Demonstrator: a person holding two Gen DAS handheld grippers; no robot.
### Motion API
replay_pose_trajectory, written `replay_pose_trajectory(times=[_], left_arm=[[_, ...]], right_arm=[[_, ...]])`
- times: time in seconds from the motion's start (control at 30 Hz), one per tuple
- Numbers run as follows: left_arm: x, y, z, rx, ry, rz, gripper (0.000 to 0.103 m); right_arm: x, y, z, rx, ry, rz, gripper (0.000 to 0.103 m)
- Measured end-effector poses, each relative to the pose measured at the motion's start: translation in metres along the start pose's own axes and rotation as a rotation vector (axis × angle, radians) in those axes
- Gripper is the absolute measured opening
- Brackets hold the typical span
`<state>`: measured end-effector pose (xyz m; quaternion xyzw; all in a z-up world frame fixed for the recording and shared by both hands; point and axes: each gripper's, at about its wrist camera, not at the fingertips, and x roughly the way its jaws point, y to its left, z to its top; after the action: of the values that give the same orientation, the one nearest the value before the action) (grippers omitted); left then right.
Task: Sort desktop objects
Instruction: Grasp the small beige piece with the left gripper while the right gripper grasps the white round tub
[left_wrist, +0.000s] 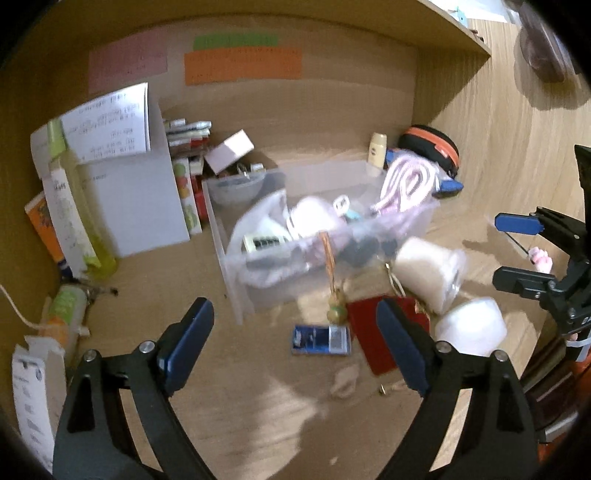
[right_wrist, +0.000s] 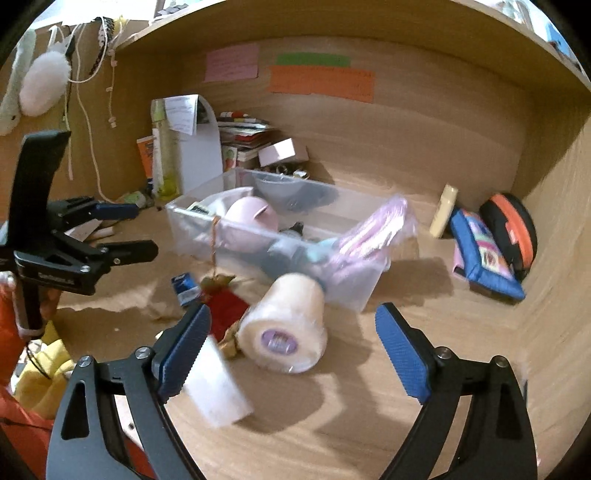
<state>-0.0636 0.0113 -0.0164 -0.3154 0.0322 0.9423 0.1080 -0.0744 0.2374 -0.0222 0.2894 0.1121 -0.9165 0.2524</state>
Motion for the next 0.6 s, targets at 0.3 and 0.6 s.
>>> replay_pose_trajectory(times=[0.3, 0.6], left_arm=[[0.006, -0.007, -0.025, 0.002, 0.062, -0.028, 0.075], [0.017, -0.017, -0.036, 0.041, 0.115, -0.046, 0.066]], right_arm=[[0.004, 0.007, -0.030, 0.070, 0.070, 0.110, 0.089], [0.013, 0.019, -0.039, 0.071, 0.087, 0.164, 0.088]])
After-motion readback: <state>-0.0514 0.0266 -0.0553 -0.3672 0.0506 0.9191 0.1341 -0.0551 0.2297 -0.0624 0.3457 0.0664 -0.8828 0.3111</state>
